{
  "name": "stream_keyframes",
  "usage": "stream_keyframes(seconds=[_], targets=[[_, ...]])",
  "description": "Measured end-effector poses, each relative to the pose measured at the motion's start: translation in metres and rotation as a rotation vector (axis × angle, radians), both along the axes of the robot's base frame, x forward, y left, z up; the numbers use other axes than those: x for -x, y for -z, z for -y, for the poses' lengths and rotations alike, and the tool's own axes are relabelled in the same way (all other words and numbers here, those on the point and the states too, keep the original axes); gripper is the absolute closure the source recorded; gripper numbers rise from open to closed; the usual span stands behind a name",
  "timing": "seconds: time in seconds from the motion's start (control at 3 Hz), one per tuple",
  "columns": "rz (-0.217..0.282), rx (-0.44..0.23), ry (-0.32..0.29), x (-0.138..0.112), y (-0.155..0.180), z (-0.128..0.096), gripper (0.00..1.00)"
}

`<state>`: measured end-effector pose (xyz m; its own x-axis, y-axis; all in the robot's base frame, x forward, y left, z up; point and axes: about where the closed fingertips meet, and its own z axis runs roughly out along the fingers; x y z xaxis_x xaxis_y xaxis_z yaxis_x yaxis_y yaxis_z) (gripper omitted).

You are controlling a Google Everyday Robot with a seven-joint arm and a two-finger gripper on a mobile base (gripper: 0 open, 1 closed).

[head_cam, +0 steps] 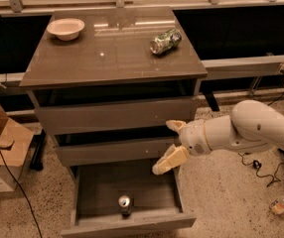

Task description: Pick redbull can from bottom drawer and place on counter

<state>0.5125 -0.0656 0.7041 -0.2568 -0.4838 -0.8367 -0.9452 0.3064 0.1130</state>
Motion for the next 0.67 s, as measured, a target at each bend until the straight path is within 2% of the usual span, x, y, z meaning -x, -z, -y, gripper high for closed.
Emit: stream_keyframes(seconds=[0.33, 0.67], targets=[[-0.04, -0.023, 0.031, -0.004, 0.026, -0.009, 0.0], [-0.064, -0.068, 0.042, -0.006, 0.073, -0.026, 0.0]])
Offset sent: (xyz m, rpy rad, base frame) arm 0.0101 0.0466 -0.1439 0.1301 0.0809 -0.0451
